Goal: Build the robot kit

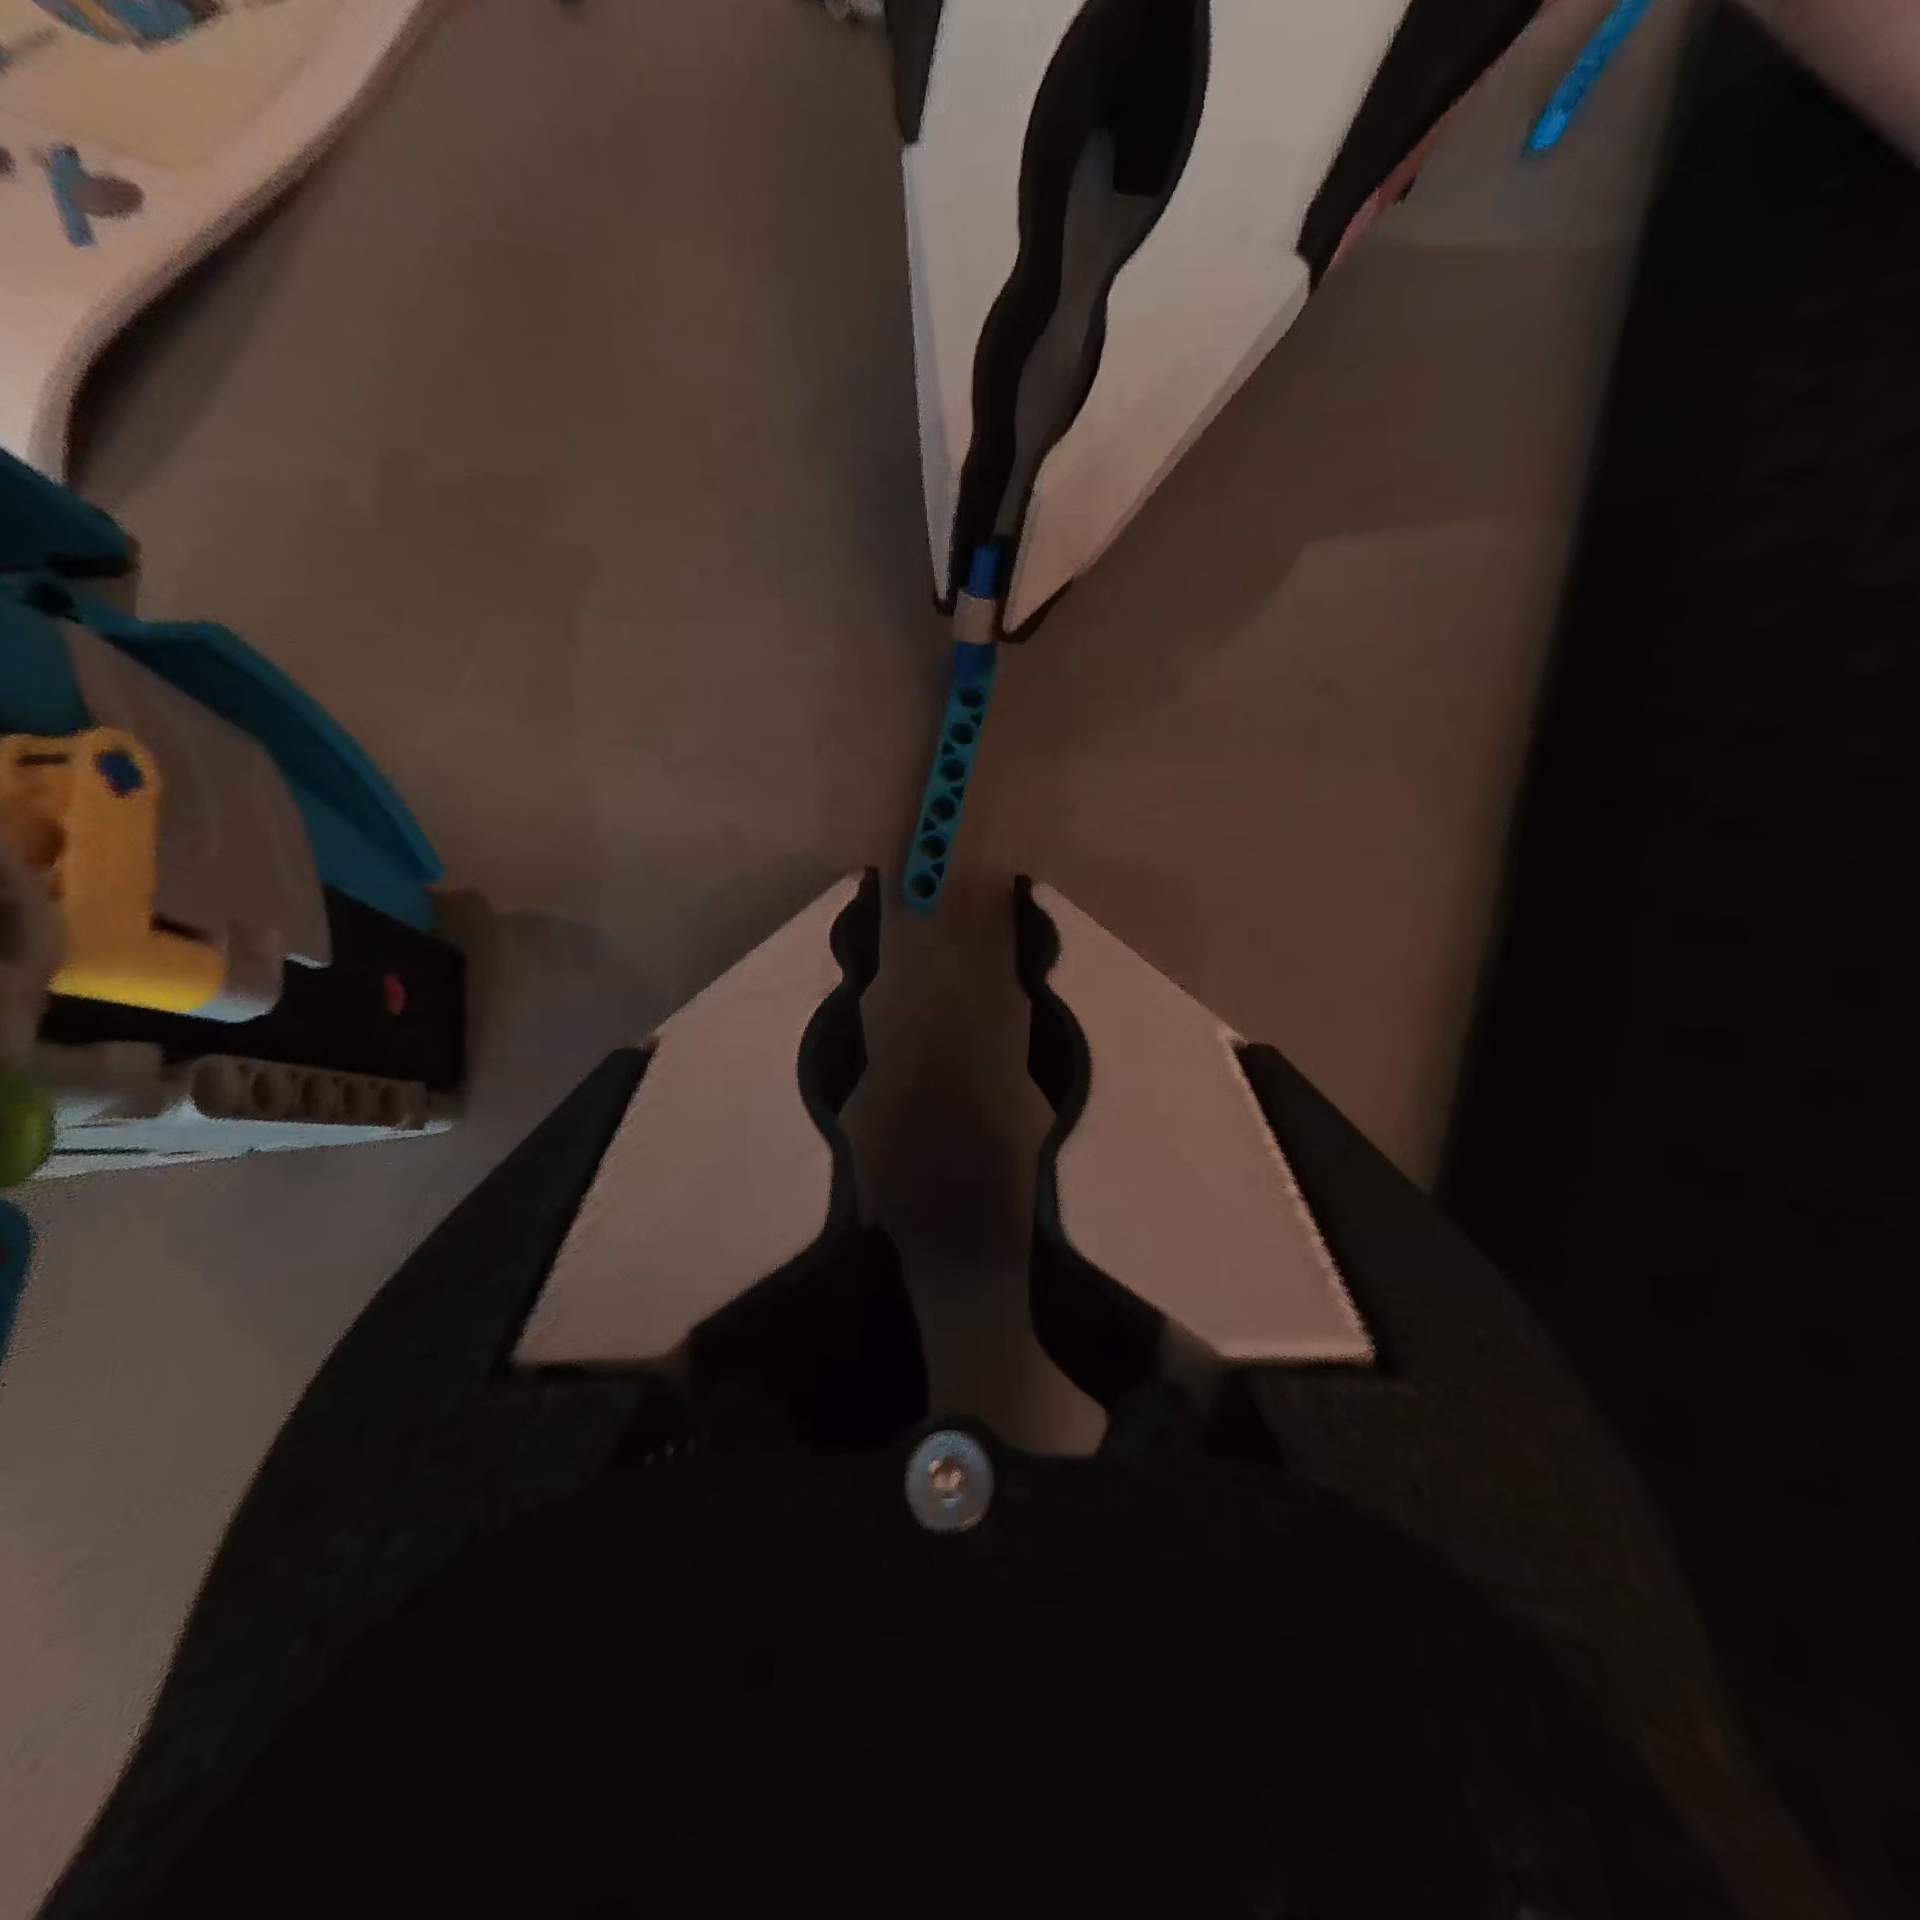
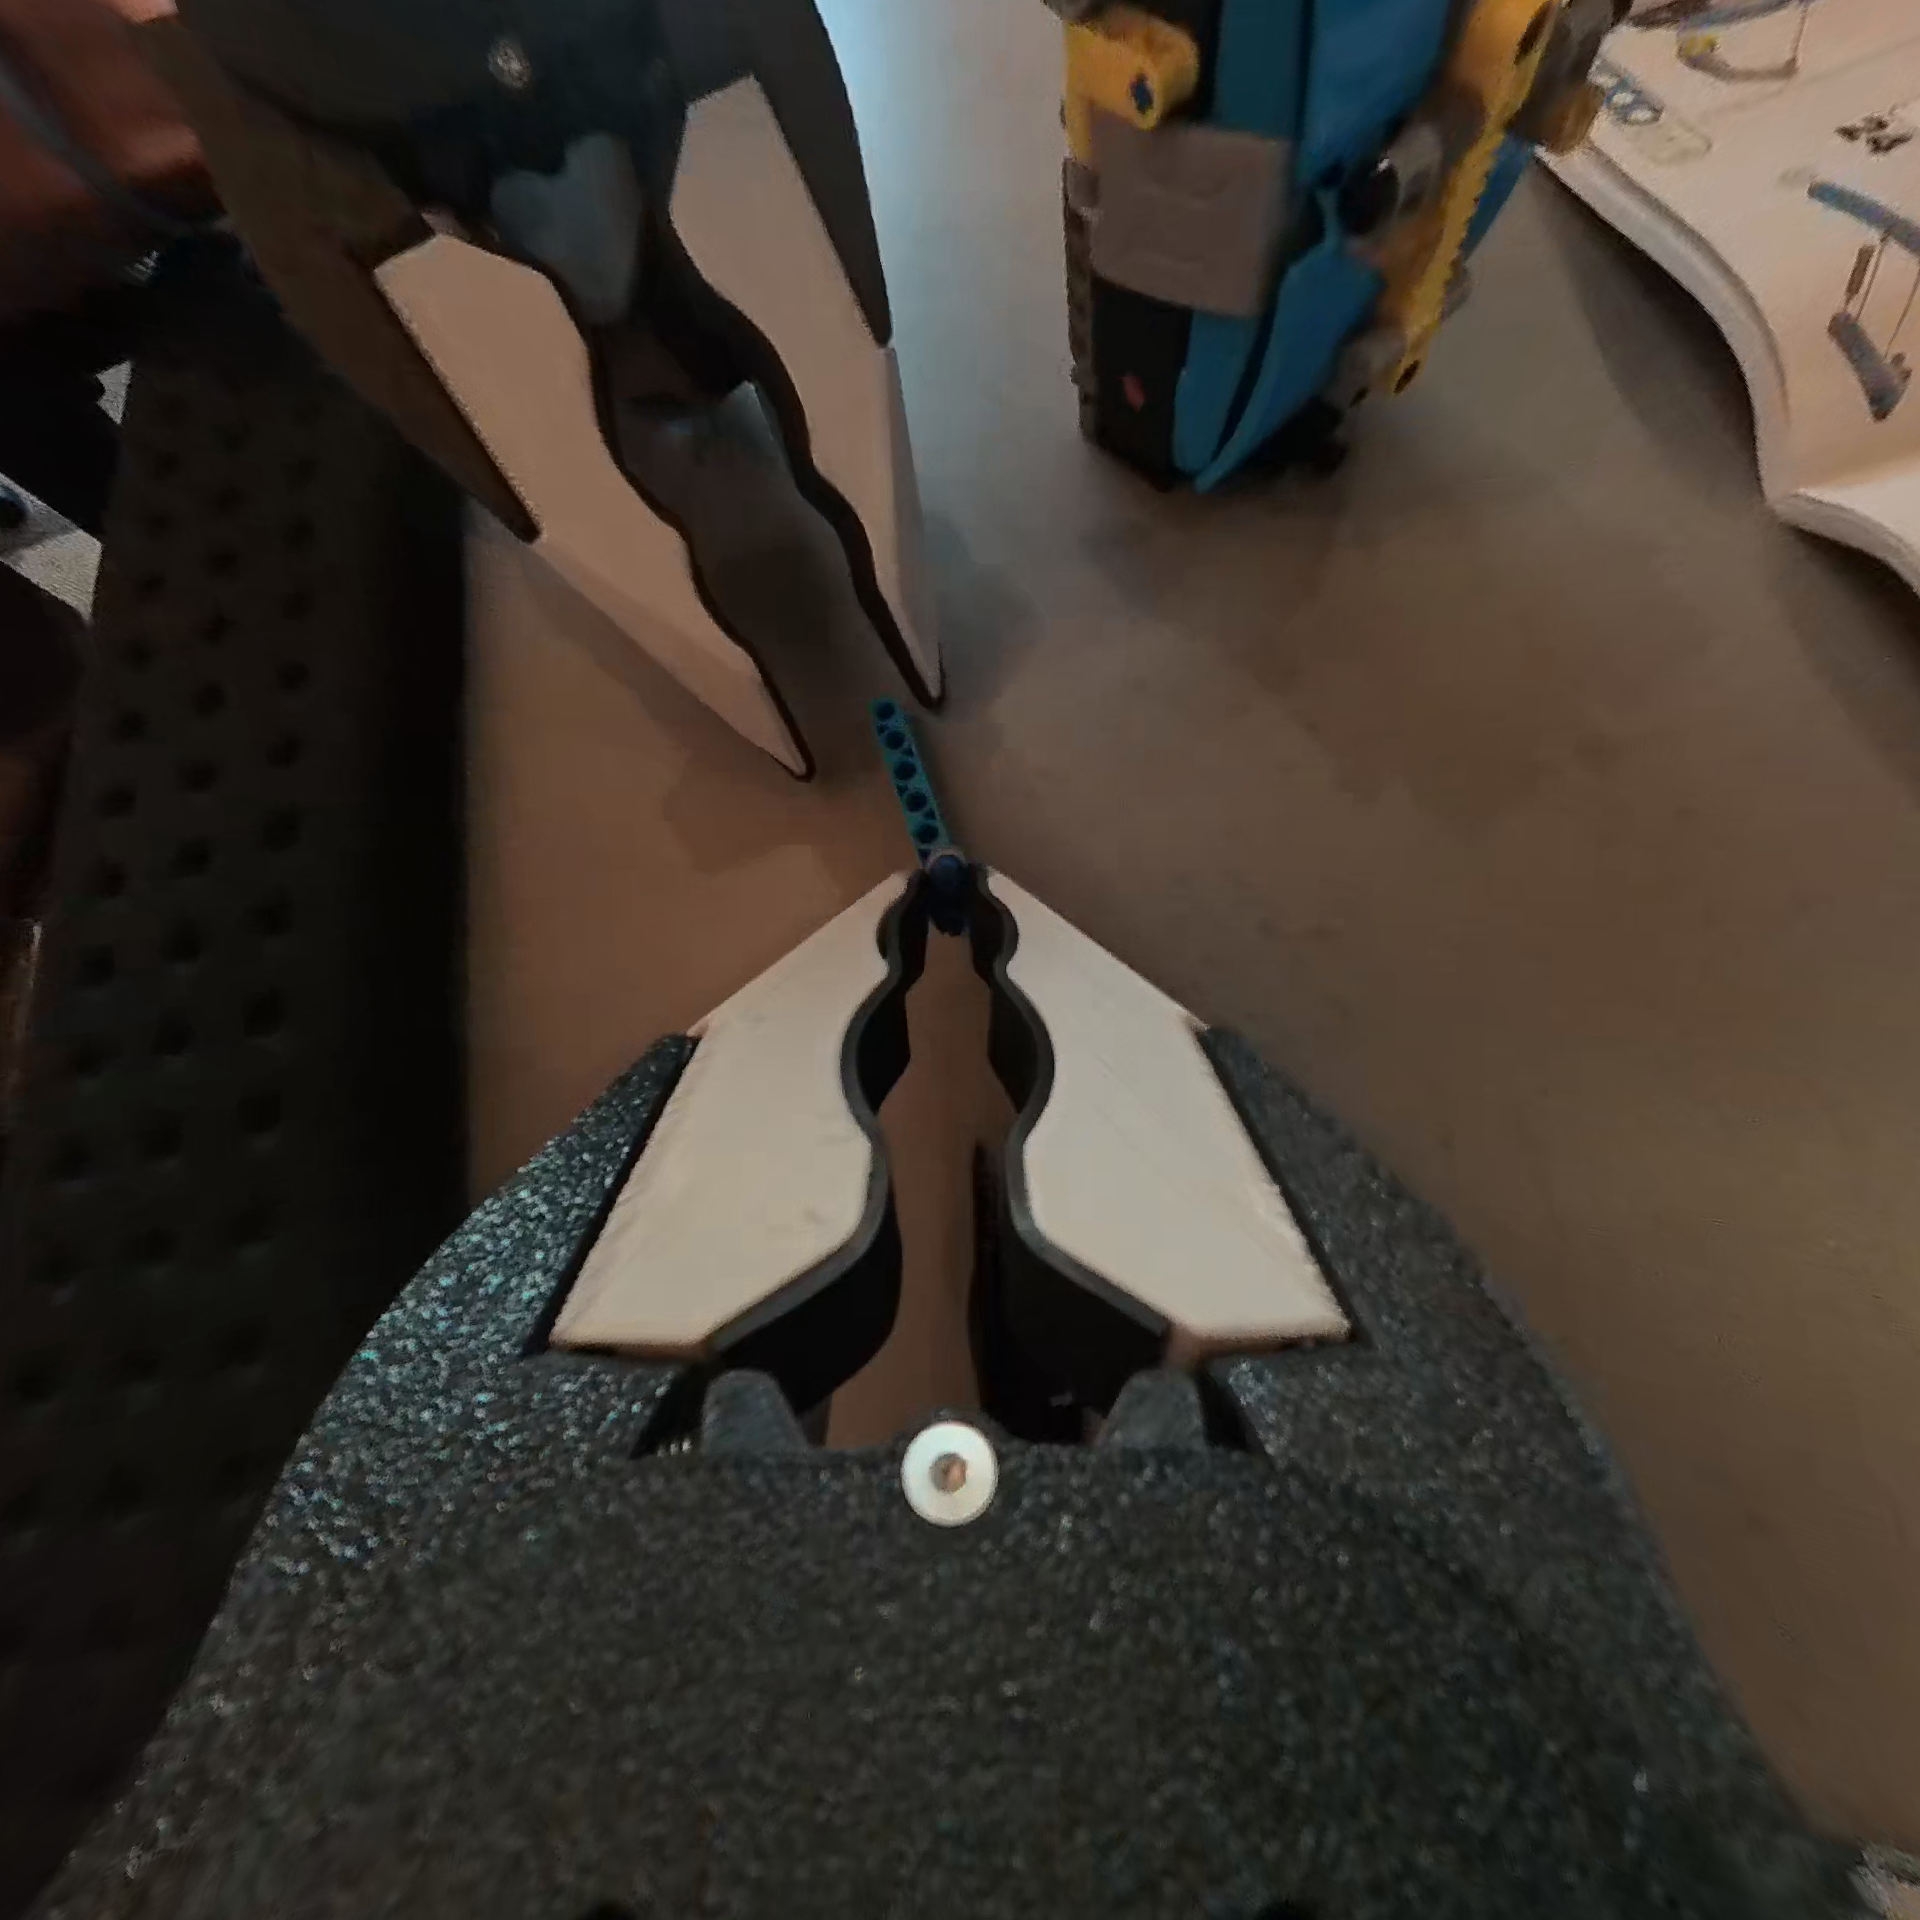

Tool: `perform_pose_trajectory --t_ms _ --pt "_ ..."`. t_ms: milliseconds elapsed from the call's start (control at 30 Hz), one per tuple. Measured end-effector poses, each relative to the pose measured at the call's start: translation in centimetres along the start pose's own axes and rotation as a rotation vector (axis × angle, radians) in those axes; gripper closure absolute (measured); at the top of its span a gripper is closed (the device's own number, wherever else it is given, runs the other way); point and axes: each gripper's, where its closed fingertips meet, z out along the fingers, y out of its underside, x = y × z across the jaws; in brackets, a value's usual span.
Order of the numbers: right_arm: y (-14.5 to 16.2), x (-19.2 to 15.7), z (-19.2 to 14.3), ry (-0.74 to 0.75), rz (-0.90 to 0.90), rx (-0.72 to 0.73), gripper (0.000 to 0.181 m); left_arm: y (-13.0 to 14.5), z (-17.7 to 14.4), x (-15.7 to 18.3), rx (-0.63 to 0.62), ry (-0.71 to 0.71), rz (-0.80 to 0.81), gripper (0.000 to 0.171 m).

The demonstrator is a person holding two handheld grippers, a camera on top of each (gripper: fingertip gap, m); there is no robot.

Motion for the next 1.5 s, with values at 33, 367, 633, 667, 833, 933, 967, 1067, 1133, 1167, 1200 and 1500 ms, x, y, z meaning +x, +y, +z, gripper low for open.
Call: perform_pose_trajectory --t_ms 33,367,633,667,833,933,967,1067,1133,1167,1200,1500 --pt "0.1 0.0 0.0 -0.002 0.007 -0.001 0.173 0.1 0.0 -0.1 -0.002 -0.004 -0.004 0.146" --pt "0.3 -0.6 -0.2 -0.054 0.031 0.01 0.173 -2.1 -1.7 0.8 0.102 0.052 0.009 0.165" --pt "0.0 -1.9 0.6 -0.112 0.018 0.025 0.173 -3.3 -1.9 1.0 0.184 0.091 -0.045 0.164" --pt "0.2 -2.1 0.8 -0.115 0.015 0.015 0.173 -3.1 -1.5 1.0 0.172 0.085 -0.037 0.162" --pt "0.4 -2.4 1.3 -0.112 -0.001 -0.003 0.173 -3.6 -0.8 1.8 0.191 0.11 -0.033 0.162" --pt "0.1 -2.5 1.2 -0.125 0.013 0.012 0.174 -3.6 -0.5 2.8 0.185 0.144 -0.025 0.163" --pt "0.0 -2.6 1.2 -0.127 0.013 0.018 0.174 -3.7 -0.5 3.1 0.186 0.145 -0.015 0.163" --pt "-0.3 -2.9 0.8 -0.141 0.024 0.044 0.174 -4.3 -1.2 3.6 0.215 0.15 -0.004 0.171" --pt "-0.5 -2.8 0.4 -0.13 0.019 0.06 0.173 -4.3 -2.1 4.3 0.218 0.177 0.027 0.171" --pt "-0.6 -2.6 0.2 -0.113 0.015 0.067 0.173 -4.0 -2.5 4.6 0.2 0.183 0.059 0.171" --pt "-0.7 -2.4 0.0 -0.097 0.015 0.077 0.173 -3.4 -3.0 4.8 0.165 0.185 0.09 0.171" --pt "-1.4 1.0 -1.3 0.146 -0.023 0.119 0.174 -1.1 -5.2 3.5 0.087 0.055 -0.026 0.169"
